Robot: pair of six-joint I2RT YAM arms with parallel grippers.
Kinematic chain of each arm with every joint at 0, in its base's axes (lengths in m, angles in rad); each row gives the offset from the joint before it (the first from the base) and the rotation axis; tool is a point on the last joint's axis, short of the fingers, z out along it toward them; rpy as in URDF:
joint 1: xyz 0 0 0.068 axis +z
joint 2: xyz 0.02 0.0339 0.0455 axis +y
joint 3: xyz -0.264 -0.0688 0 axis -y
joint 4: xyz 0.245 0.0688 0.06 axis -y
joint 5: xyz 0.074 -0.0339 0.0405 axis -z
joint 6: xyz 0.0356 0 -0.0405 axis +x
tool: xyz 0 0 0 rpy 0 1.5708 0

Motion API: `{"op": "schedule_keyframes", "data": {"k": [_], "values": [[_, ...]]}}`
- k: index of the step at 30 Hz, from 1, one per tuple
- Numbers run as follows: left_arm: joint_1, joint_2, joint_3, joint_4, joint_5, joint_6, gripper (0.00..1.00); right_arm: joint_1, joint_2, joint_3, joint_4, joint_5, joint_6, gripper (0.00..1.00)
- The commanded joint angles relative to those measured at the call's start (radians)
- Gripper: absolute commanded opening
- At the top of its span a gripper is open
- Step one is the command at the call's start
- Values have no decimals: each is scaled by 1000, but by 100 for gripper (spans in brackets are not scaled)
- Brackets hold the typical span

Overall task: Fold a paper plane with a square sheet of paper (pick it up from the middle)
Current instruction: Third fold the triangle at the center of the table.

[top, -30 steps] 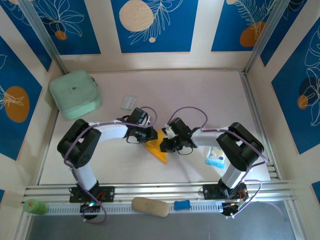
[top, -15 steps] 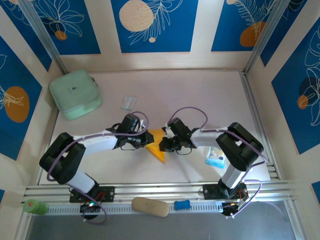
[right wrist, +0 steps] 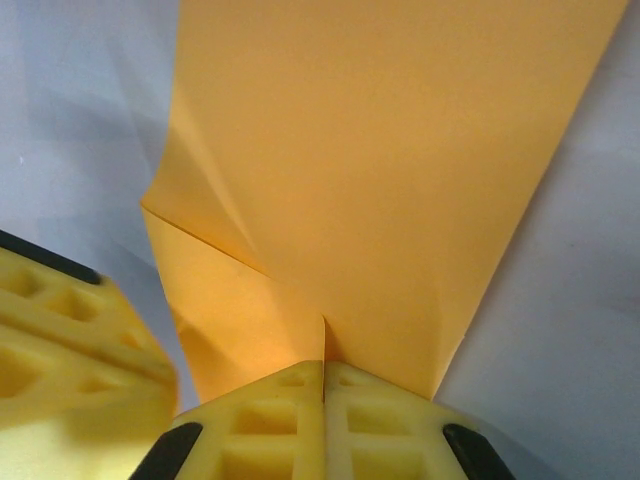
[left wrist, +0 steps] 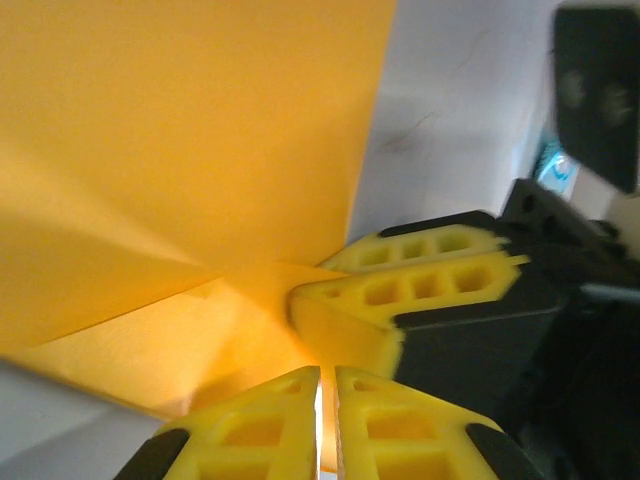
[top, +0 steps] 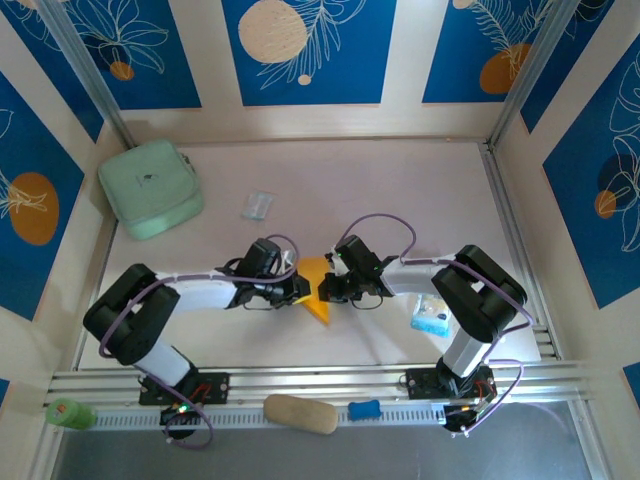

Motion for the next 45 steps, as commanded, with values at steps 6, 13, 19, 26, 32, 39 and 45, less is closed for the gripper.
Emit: {"op": "schedule_keyframes", "data": {"k": [6, 13, 19, 26, 32, 39, 45], "values": [[-13, 81, -35, 56, 10, -14, 10, 5, 13, -20, -38, 61, 10, 1], [-16, 115, -66, 12, -20, 13, 8, 6, 9, -30, -23, 44, 18, 2], [-17, 104, -60, -13, -26, 34, 7, 7, -51, 1, -75, 40, 12, 18], [-18, 103, -53, 1, -14, 36, 7, -10, -226, 26, -236, 41, 41, 35], [-19, 86, -49, -10, -21, 43, 7, 32, -238, 19, -215, -96, 88, 22], [-18, 82, -49, -8, -21, 43, 7, 108, -107, 100, -234, -102, 83, 9], [-18, 79, -52, -7, -20, 42, 7, 130, -25, 151, -268, -80, 70, 6]]}}
